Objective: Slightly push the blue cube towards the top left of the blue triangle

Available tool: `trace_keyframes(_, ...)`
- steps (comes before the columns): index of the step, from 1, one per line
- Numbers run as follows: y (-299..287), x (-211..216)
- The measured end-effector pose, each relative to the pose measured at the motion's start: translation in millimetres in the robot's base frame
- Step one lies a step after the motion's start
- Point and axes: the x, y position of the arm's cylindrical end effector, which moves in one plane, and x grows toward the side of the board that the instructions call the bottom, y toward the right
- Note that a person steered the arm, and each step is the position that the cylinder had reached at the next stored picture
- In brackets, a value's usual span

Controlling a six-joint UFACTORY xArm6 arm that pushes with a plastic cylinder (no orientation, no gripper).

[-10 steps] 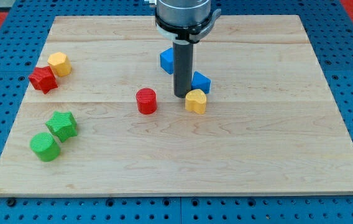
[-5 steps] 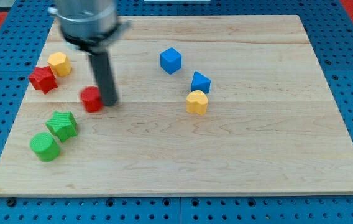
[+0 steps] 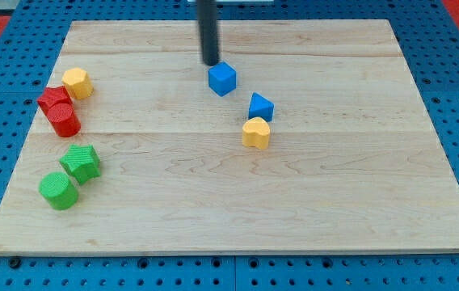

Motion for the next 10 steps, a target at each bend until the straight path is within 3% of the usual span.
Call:
trace_keyframes(2, 24, 61)
trace_keyframes(3, 35, 38)
trace_keyframes(4, 36, -18)
trace_keyframes(6, 8, -11)
trace_keyframes(7, 27, 8)
trace_keyframes(10, 56, 8)
